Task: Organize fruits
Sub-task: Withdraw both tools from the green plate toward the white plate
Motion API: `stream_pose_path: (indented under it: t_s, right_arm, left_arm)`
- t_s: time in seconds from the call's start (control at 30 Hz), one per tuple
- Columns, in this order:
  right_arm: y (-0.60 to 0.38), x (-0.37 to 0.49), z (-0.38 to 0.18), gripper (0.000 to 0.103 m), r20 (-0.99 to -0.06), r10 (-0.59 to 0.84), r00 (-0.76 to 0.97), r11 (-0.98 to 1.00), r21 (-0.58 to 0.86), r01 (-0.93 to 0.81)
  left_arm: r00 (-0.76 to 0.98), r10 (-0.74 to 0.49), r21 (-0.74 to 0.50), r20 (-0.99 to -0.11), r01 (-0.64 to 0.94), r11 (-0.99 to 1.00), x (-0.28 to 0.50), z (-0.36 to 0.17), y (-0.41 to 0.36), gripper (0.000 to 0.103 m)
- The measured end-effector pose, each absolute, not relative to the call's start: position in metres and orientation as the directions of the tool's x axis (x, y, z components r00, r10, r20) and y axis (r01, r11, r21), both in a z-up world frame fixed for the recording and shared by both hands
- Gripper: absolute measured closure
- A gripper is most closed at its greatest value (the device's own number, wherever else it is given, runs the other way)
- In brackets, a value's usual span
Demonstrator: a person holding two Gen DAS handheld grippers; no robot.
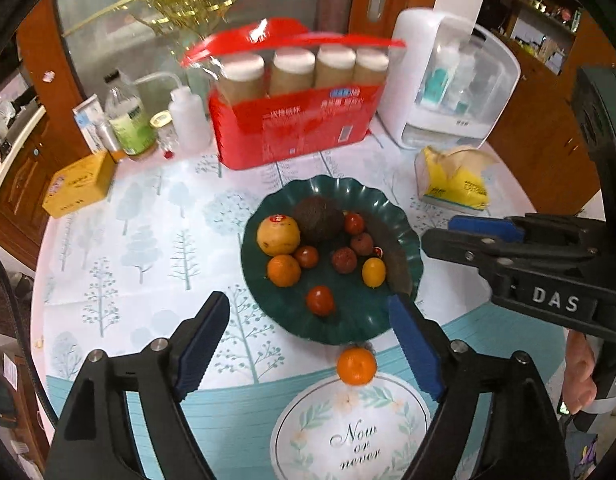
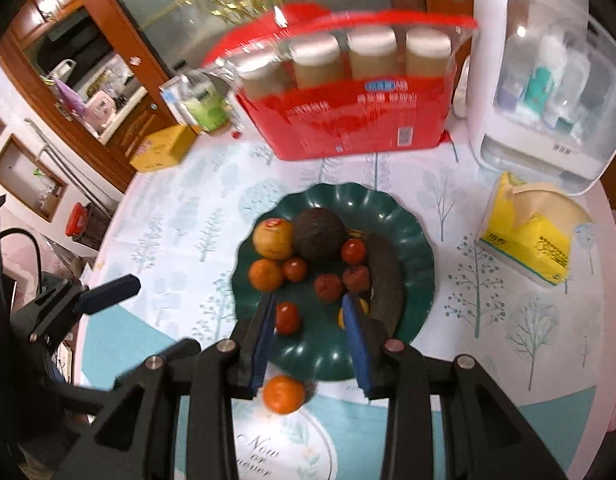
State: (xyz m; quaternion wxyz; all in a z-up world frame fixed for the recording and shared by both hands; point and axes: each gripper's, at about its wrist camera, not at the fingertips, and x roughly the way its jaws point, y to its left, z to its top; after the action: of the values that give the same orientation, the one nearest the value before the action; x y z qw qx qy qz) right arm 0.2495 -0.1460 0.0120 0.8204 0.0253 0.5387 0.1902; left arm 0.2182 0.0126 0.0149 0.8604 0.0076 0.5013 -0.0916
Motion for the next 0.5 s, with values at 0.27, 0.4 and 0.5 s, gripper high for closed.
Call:
stream_pose_path:
  t_s: [0.27,0.4,0.5]
  right_arm:
    - [-0.143,0.187,0.043,0.064,-0.847,0.36,0.392,0.913,0.234,-0.334]
    - [-0.14,0.161,0.044,0.058,-0.83,0.363,0.423,0.913,0.226,-0.34]
    - [-0.135,0.147,0.036,0.056,-0.825,0.337,0.454,0.922,0.191,-0.337]
  left_arm:
    - [0.56,-0.125,-0.037,-0.819,0.165,0.986,0.163,0.039,0.03,0.016]
    - [0.623,-0.06,0.011,-0.78,0.109,0.994,0.142,0.042,0.039,0.014]
    - [0.646,-0.037,0.009,-0.762,0.067,0.998,0.131,0.036,0.048,0.012]
